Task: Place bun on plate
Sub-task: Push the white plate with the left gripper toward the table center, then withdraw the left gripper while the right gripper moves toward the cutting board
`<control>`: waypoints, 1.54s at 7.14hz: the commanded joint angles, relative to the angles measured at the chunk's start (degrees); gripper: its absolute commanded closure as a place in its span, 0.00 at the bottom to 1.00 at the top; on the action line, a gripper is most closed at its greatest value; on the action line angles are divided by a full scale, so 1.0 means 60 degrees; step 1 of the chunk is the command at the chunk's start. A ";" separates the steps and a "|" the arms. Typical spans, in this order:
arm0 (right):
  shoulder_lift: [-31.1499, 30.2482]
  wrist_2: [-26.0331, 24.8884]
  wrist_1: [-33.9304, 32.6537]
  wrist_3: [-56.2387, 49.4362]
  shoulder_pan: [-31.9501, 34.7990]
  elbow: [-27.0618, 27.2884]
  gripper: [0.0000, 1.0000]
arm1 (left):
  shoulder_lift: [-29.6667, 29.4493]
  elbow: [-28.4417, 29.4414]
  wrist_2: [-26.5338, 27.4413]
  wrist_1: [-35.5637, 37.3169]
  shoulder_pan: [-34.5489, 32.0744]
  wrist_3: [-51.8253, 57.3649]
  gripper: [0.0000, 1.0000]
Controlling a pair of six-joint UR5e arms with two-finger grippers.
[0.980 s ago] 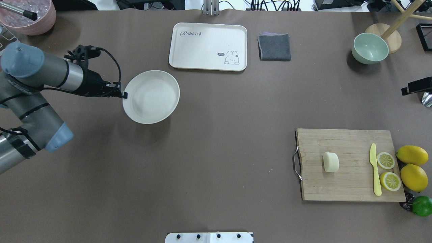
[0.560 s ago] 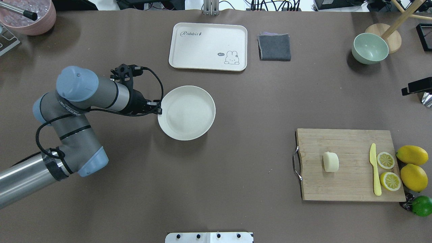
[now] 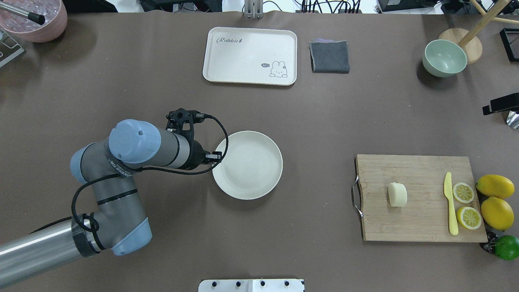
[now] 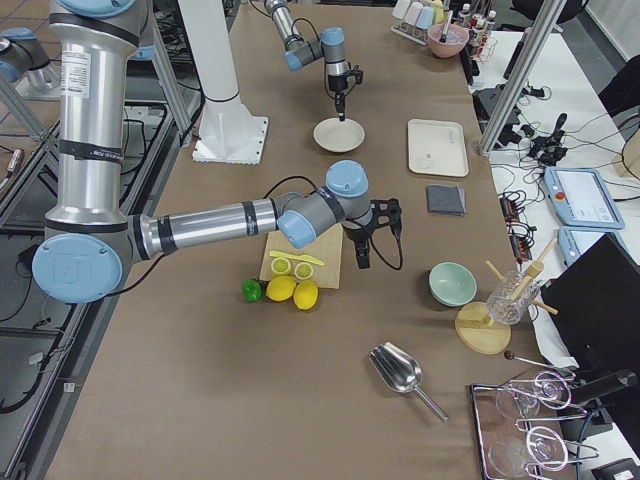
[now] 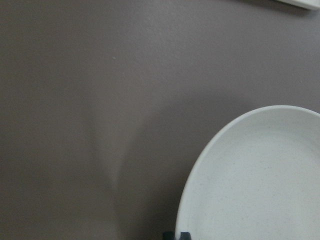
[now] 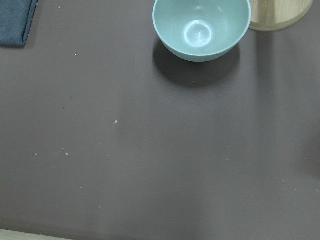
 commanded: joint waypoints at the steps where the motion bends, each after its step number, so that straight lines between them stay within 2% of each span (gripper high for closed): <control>1: -0.0027 0.0000 0.0000 0.0000 0.0000 0.0000 0.00 | -0.0009 -0.0027 0.0185 0.0025 0.0133 0.0000 1.00; 2: -0.0027 0.0000 0.0000 -0.0014 0.0000 0.0000 0.00 | -0.0023 -0.0070 0.0156 0.0010 0.0133 0.0072 0.45; 3: -0.0013 0.0000 0.0000 -0.0044 0.0000 0.0015 0.00 | -0.0023 -0.0143 0.0243 -0.0004 0.0133 0.0102 0.03; 6: 0.0278 -0.0015 -0.0160 0.0494 -0.0087 0.0278 0.00 | 0.0152 -0.0597 0.0056 0.0301 -0.0405 0.0451 0.01; 7: 0.0411 -0.0058 -0.0161 0.1049 -0.0378 0.0293 0.01 | 0.0544 -0.1135 -0.0701 0.0912 -0.1018 0.0947 0.01; 9: 0.0573 -0.0816 -0.0321 0.2351 -0.1400 0.0656 0.01 | 0.1306 -0.2074 -0.1977 0.2056 -0.2482 0.2351 0.01; 11: 0.0573 -0.1507 -0.1940 0.3044 -0.2369 0.1986 0.01 | 0.2228 -0.2195 -0.3250 0.2193 -0.4180 0.3655 0.02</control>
